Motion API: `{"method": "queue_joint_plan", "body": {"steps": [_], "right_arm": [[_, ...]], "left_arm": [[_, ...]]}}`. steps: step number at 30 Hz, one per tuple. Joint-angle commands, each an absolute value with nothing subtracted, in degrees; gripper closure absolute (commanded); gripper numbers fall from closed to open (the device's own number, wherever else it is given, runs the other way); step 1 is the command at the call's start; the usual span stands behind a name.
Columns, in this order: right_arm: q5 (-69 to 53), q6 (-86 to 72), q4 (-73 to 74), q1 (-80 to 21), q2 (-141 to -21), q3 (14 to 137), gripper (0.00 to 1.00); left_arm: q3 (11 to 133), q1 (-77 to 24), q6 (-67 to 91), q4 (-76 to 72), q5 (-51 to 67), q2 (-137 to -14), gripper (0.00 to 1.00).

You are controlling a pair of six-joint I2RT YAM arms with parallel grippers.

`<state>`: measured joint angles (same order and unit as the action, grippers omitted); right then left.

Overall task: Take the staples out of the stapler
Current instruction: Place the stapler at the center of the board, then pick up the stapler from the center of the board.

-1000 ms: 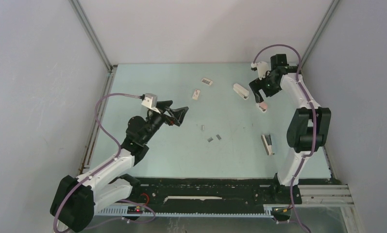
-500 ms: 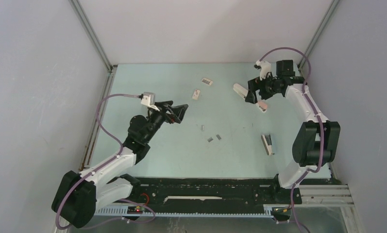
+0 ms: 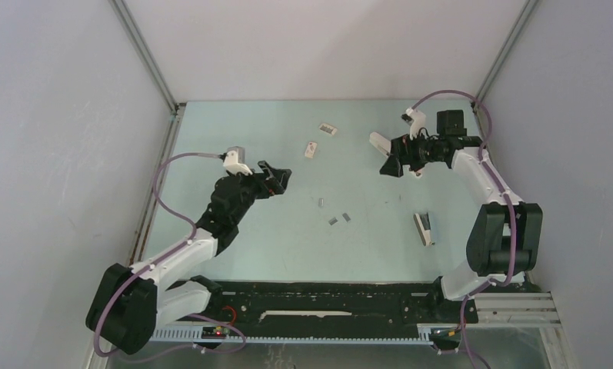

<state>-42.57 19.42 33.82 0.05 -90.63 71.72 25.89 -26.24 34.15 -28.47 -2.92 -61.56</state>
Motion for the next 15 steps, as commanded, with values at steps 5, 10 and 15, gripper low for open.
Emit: {"method": "queue_joint_plan", "body": {"steps": [5, 10, 15], "right_arm": [[-35.14, 20.77, 39.92, 1.54, -87.40, 70.48, 0.03], [-30.78, 20.42, 40.45, 3.38, -85.76, 66.70, 0.05], [-22.15, 23.21, 42.64, 4.92, -83.84, 63.49, 0.10]], "left_arm": [[32.23, -24.99, 36.71, -23.14, -2.03, -63.21, 0.00], [32.34, -24.57, 37.09, -23.14, -0.46, -63.82, 0.00], [32.68, -24.30, 36.82, -22.61, 1.91, -63.91, 0.00]]}}
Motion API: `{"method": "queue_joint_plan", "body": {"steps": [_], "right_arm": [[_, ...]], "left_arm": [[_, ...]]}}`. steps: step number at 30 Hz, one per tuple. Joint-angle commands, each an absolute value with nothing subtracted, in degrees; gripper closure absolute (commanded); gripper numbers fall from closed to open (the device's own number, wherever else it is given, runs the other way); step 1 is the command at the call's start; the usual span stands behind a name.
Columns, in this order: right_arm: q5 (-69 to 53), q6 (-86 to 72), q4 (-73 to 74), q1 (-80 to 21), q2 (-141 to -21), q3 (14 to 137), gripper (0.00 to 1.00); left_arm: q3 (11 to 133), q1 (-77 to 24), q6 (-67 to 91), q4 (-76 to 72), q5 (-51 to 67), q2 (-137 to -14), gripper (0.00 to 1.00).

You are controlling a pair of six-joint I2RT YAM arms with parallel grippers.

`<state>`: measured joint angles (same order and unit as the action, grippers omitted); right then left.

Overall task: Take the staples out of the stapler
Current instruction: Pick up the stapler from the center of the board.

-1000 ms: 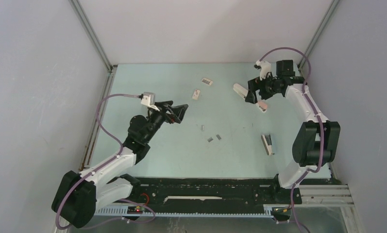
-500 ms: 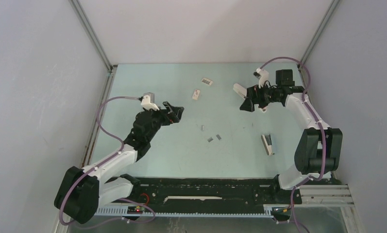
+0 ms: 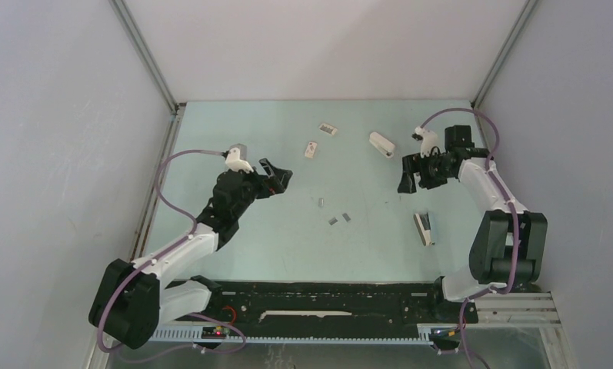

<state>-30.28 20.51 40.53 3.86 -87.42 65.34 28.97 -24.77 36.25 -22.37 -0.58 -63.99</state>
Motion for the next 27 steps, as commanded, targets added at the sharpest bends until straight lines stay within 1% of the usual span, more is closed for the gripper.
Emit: {"method": "queue_joint_plan", "body": {"steps": [1, 4, 11, 16, 27], "right_arm": [[-20.67, 24.21, 42.90, 5.42, -83.40, 62.63, 0.11], [-19.71, 24.99, 44.16, 7.72, -83.12, 60.73, 0.13], [-19.69, 23.34, 44.73, 12.80, -83.76, 58.82, 0.26], [-19.66, 23.49, 44.77, 14.33, -85.86, 57.98, 0.33], [-23.56, 22.24, 45.54, 16.68, -92.13, 57.93, 0.51]], "left_arm": [[32.69, -24.26, 36.67, -22.65, 2.08, -63.94, 0.00], [32.75, -24.30, 36.47, -23.39, 3.10, -64.51, 0.00], [32.57, -24.26, 36.83, -27.16, 6.73, -66.25, 0.00], [32.70, -24.26, 36.70, -28.00, 7.61, -66.48, 0.00], [32.68, -24.30, 36.83, -28.93, 8.67, -66.59, 0.00]]}}
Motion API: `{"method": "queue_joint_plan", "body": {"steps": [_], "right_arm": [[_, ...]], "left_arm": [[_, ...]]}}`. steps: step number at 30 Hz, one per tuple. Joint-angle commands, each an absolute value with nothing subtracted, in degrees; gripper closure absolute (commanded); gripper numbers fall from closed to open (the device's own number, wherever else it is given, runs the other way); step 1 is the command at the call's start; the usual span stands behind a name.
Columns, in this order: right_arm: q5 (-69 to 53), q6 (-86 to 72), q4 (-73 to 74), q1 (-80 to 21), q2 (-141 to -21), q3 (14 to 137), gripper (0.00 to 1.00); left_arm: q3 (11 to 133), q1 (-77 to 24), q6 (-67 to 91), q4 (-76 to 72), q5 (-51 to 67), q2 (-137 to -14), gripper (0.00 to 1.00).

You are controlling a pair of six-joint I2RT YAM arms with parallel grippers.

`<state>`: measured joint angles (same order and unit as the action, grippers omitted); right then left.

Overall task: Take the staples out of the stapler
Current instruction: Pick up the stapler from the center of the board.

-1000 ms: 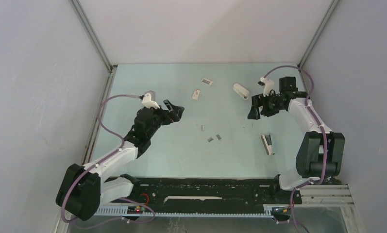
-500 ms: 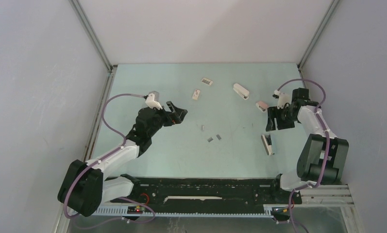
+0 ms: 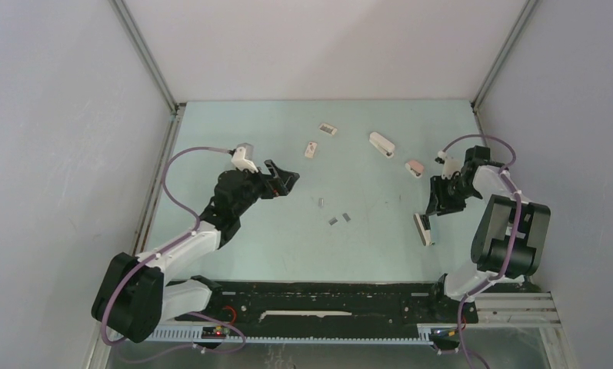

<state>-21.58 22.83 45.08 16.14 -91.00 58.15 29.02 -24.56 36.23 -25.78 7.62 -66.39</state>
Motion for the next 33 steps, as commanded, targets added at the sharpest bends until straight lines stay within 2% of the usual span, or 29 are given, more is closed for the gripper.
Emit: {"method": "queue_joint_plan", "body": {"steps": [1, 11, 24, 33], "right_arm": [[-23.80, 22.16, 45.61, 16.70, -92.46, 58.00, 0.52], [-24.08, 21.74, 45.09, 17.04, -96.04, 58.01, 0.58], [-26.66, 20.97, 44.07, 17.30, -96.91, 58.00, 0.89], [-32.31, 17.90, 41.51, 13.15, -96.02, 58.51, 0.92]], "left_arm": [[32.74, -24.29, 36.89, -28.92, 8.70, -66.68, 0.00], [32.97, -24.26, 37.62, -29.66, 10.05, -67.40, 0.00], [32.96, -24.27, 38.05, -30.51, 10.79, -67.37, 0.00], [32.95, -24.47, 44.82, -37.33, 14.29, -70.18, 0.00]]}}
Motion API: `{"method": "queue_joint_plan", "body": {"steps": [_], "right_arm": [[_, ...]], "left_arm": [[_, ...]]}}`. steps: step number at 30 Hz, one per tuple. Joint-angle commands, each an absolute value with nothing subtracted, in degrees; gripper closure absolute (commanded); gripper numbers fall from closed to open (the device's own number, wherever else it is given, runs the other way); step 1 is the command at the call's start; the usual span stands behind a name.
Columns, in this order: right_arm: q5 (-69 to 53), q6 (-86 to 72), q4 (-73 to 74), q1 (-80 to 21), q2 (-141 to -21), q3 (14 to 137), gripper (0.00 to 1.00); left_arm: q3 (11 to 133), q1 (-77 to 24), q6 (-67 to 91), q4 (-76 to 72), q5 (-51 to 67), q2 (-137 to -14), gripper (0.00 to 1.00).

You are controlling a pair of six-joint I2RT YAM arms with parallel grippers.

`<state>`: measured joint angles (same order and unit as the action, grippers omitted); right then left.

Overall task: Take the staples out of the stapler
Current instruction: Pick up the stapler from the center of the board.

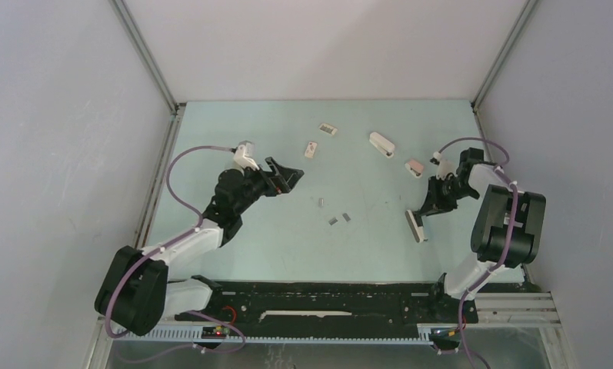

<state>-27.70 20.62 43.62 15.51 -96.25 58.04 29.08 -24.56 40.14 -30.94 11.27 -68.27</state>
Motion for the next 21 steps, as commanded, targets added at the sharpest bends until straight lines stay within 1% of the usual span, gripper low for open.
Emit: {"method": "queue_joint_plan", "body": {"steps": [1, 6, 13, 17, 21], "right_arm": [[-33.15, 17.33, 41.08, 12.52, -96.33, 58.72, 0.92], [-37.11, 14.44, 39.87, 8.70, -99.24, 60.97, 0.93], [-43.08, 7.43, 36.17, 6.40, -103.00, 64.06, 0.93], [-45.58, 3.75, 33.39, 5.74, -104.38, 64.01, 0.93], [-47.75, 0.36, 30.67, 5.54, -105.35, 64.02, 0.93]], "left_arm": [[33.08, -24.62, 46.19, -38.48, 14.84, -71.06, 0.00], [34.90, -27.21, 52.55, -44.00, 15.86, -76.73, 0.00], [42.81, -33.03, 59.59, -44.71, 16.09, -88.91, 0.00], [48.72, -35.20, 63.83, -43.18, 18.95, -97.42, 0.00], [55.43, -37.52, 62.92, -36.14, 19.44, -102.64, 0.00]]}}
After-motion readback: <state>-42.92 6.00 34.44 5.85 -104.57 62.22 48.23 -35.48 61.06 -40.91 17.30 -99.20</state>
